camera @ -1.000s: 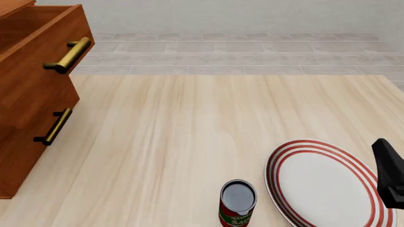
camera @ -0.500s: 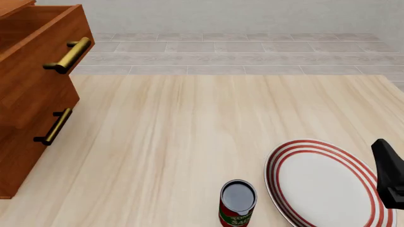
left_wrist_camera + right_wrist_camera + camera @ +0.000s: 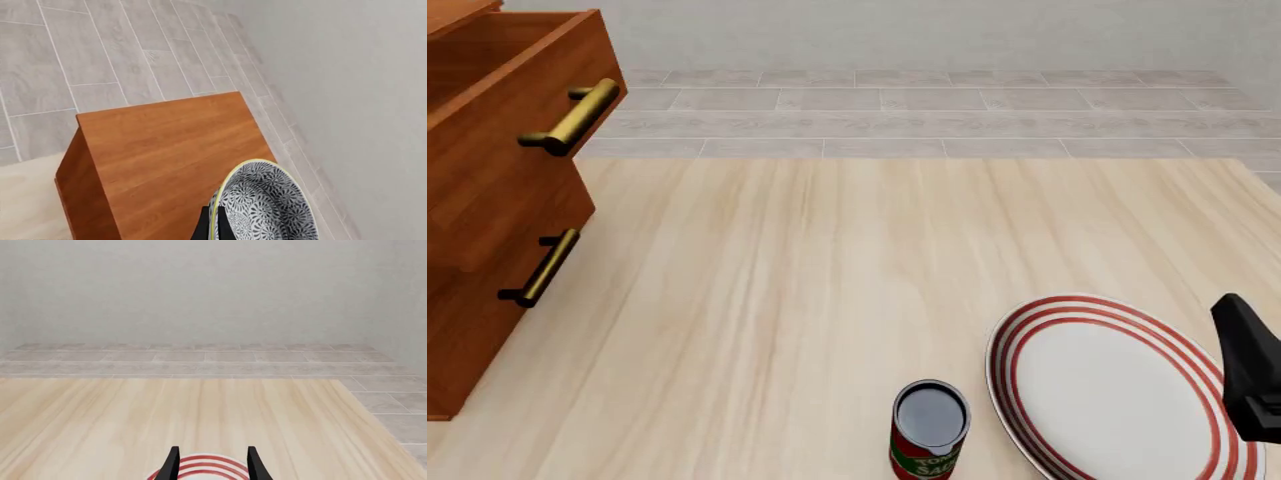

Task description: Put the bowl on top of the cabinet.

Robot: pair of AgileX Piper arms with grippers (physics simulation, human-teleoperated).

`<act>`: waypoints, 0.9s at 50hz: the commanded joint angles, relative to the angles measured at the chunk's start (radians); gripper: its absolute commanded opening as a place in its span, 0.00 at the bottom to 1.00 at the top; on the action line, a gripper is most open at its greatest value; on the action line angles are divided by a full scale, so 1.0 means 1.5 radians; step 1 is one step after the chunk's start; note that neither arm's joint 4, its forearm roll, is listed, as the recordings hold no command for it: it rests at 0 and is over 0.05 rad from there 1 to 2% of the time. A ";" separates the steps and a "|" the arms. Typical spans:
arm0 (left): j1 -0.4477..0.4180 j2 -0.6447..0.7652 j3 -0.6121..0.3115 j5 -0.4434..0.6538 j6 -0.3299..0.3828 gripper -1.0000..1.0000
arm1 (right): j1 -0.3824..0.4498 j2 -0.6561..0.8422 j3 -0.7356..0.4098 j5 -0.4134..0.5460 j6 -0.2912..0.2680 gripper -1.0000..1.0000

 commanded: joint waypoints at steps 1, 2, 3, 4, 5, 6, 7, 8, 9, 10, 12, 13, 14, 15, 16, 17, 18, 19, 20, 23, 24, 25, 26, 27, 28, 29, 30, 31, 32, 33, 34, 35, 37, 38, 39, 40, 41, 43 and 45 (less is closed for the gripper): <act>0.006 -0.003 0.008 -0.007 -0.001 0.00 | 0.000 0.000 -0.001 0.001 -0.001 1.00; 0.006 -0.003 0.008 -0.008 -0.002 0.00 | 0.001 0.000 -0.002 0.002 -0.001 1.00; 0.007 -0.002 0.009 -0.009 -0.001 0.00 | 0.001 0.000 -0.003 0.003 -0.001 1.00; 0.007 -0.002 0.011 -0.010 -0.001 0.00 | 0.000 0.000 -0.003 0.003 -0.001 1.00; 0.006 -0.002 0.013 -0.012 -0.002 0.00 | 0.000 0.000 -0.002 0.003 -0.001 1.00; 0.007 -0.002 0.014 -0.013 -0.002 0.00 | 0.000 0.000 -0.001 0.002 -0.001 1.00; 0.008 -0.001 0.016 -0.013 -0.002 0.00 | 0.000 0.000 -0.002 0.002 -0.001 1.00; 0.008 -0.001 0.018 -0.015 -0.002 0.00 | 0.000 0.000 -0.001 0.001 -0.001 1.00; 0.008 -0.001 0.019 -0.015 -0.003 0.00 | 0.000 0.000 0.000 0.000 -0.001 1.00; 0.008 -0.001 0.019 -0.016 -0.002 0.00 | 0.000 0.000 0.001 -0.001 -0.001 1.00; 0.008 -0.001 0.020 -0.017 -0.001 0.00 | 0.000 0.000 0.001 0.000 -0.001 1.00; 0.007 -0.001 0.022 -0.017 -0.002 0.00 | 0.000 0.000 0.001 -0.001 -0.001 1.00; 0.006 -0.001 0.024 -0.018 -0.002 0.00 | 0.000 0.000 0.001 -0.001 -0.001 1.00; 0.008 -0.001 0.024 -0.019 -0.002 0.00 | 0.000 0.000 0.001 -0.001 -0.002 1.00; 0.005 -0.001 0.027 -0.019 -0.005 0.00 | 0.000 0.000 -0.001 0.001 -0.002 1.00; 0.005 -0.001 0.028 -0.020 -0.005 0.00 | 0.000 0.000 -0.002 0.002 -0.002 1.00; 0.006 -0.001 0.029 -0.021 -0.005 0.00 | 0.000 0.000 -0.002 0.001 -0.002 1.00; 0.004 -0.003 0.033 -0.022 -0.007 0.00 | 0.000 0.000 -0.002 0.001 -0.002 1.00; 0.003 -0.003 0.035 -0.023 -0.008 0.00 | 0.000 0.000 -0.001 0.001 -0.002 1.00; 0.005 -0.003 0.038 -0.025 -0.009 0.00 | 0.000 0.000 -0.001 0.001 -0.003 1.00; 0.004 -0.003 0.039 -0.025 -0.009 0.00 | 0.001 0.000 -0.001 0.001 -0.003 1.00; 0.004 -0.003 0.039 -0.025 -0.009 0.00 | 0.001 0.000 -0.001 0.001 -0.003 1.00; 0.006 -0.003 0.039 -0.025 -0.009 0.00 | 0.001 0.000 -0.001 0.001 -0.004 1.00; 0.005 -0.004 0.039 -0.024 -0.008 0.00 | 0.001 0.000 -0.002 0.001 -0.004 1.00; 0.004 -0.004 0.039 -0.025 -0.009 0.00 | 0.001 0.000 -0.002 0.001 -0.004 1.00; 0.005 -0.005 0.042 -0.025 -0.010 0.00 | 0.001 0.000 -0.002 0.001 -0.004 1.00; 0.003 -0.005 0.044 -0.027 -0.011 0.00 | 0.001 0.000 0.000 0.000 -0.004 1.00; 0.002 -0.006 0.046 -0.027 -0.012 0.00 | 0.001 0.000 0.000 -0.001 -0.005 1.00; 0.001 -0.007 0.048 -0.029 -0.013 0.00 | 0.002 0.000 0.000 0.000 -0.005 1.00; 0.002 -0.006 0.048 -0.029 -0.011 0.00 | 0.002 0.000 -0.001 0.001 -0.005 1.00; 0.000 -0.007 0.050 -0.030 -0.012 0.00 | 0.002 0.000 -0.001 0.001 -0.005 1.00; 0.001 -0.007 0.052 -0.031 -0.013 0.00 | 0.001 0.000 -0.001 0.000 -0.005 1.00; 0.001 -0.007 0.055 -0.033 -0.013 0.00 | 0.001 0.000 0.000 0.000 -0.005 1.00; -0.001 -0.007 0.056 -0.034 -0.012 0.00 | 0.001 0.000 -0.001 0.001 -0.005 1.00; 0.000 -0.007 0.057 -0.034 -0.012 0.00 | 0.001 0.000 -0.002 0.001 -0.005 1.00; 0.000 -0.007 0.058 -0.035 -0.012 0.00 | 0.001 0.000 -0.002 0.001 -0.005 1.00; -0.001 -0.006 0.056 -0.034 -0.010 0.00 | 0.001 0.000 -0.002 0.001 -0.005 1.00; 0.000 -0.005 0.052 -0.031 -0.010 0.00 | 0.001 0.000 -0.003 0.002 -0.005 1.00; 0.000 -0.005 0.053 -0.033 -0.008 0.00 | 0.001 0.000 -0.001 0.001 -0.005 1.00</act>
